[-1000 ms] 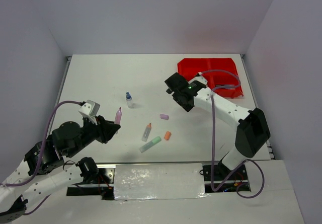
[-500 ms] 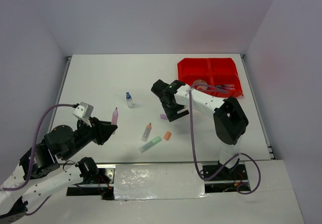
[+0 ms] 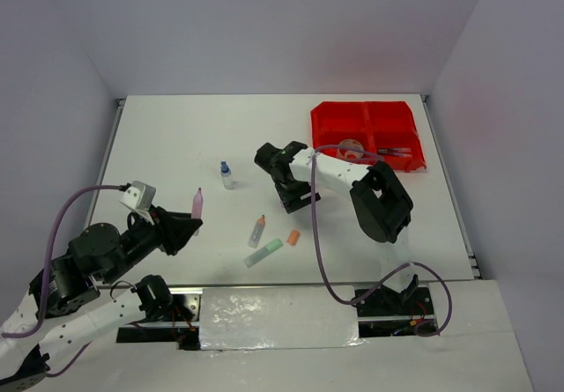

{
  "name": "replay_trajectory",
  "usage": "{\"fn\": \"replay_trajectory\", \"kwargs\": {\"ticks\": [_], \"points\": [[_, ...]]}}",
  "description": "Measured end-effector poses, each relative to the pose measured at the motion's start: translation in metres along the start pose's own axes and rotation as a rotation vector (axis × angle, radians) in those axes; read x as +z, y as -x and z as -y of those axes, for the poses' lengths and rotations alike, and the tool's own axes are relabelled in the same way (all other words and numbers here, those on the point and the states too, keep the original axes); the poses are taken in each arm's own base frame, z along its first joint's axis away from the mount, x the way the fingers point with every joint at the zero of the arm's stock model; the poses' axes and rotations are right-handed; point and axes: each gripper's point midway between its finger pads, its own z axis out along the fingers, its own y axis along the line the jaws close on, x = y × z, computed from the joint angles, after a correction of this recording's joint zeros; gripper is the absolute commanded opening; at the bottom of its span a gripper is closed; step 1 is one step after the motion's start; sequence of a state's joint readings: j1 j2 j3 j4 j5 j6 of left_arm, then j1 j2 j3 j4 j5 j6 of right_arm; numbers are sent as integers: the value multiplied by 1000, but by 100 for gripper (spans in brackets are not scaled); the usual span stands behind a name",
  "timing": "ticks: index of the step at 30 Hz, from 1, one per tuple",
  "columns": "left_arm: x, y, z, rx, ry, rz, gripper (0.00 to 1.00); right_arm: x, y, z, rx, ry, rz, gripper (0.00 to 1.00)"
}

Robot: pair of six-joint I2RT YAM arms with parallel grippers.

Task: Sort the stationery into containers
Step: Close the pen cap on the pen.

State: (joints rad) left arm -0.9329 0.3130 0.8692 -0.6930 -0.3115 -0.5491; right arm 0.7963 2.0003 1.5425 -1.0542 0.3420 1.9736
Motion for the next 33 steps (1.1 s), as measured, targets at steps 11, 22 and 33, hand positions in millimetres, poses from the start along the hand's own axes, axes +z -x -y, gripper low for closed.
{"fn": "replay_trajectory", "kwargs": {"ticks": [11, 22, 33], "points": [[2, -3, 2, 2, -10, -11, 0, 13, -2, 7, -12, -29, 16, 76], [2, -5, 4, 2, -23, -19, 0, 31, -4, 19, -25, -55, 25, 52], [2, -5, 4, 2, -23, -19, 0, 34, 0, 6, 30, 71, 9, 0]]}}
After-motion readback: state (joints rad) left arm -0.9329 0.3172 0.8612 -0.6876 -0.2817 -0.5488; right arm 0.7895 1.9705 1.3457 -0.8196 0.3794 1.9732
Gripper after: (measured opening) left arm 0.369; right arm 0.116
